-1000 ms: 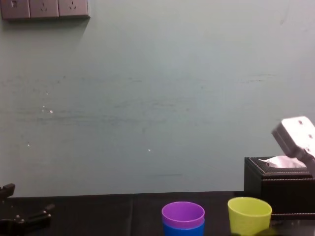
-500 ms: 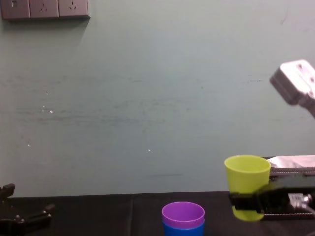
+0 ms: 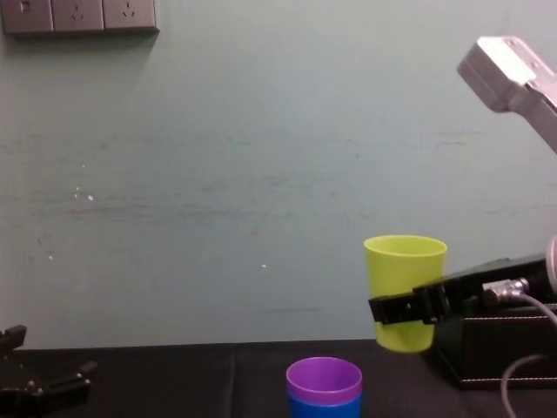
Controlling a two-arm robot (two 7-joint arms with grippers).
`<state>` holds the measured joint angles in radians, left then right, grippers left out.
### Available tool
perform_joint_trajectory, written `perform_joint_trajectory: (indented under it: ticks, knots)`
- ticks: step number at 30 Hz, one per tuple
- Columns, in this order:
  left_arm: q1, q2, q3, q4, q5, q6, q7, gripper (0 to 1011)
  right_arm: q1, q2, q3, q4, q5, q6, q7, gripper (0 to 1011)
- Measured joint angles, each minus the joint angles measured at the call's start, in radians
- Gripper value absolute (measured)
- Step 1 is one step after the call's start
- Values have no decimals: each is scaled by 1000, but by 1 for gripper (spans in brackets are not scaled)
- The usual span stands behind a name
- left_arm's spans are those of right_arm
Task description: Stack the three plastic cups sequentially using one hand.
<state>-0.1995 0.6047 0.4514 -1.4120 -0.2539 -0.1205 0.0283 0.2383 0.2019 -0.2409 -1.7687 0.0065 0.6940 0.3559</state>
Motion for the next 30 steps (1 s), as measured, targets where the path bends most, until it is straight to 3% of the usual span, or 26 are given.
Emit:
perform_joint_trajectory:
  ticks: [10,30]
  knots:
    - [0,0,0,0,0,0,0,1000,8,-2,-33,-15,20,-5,15,697]
    - [0,0,0,0,0,0,0,1000,35,8,-99,60,57,-68,23,697]
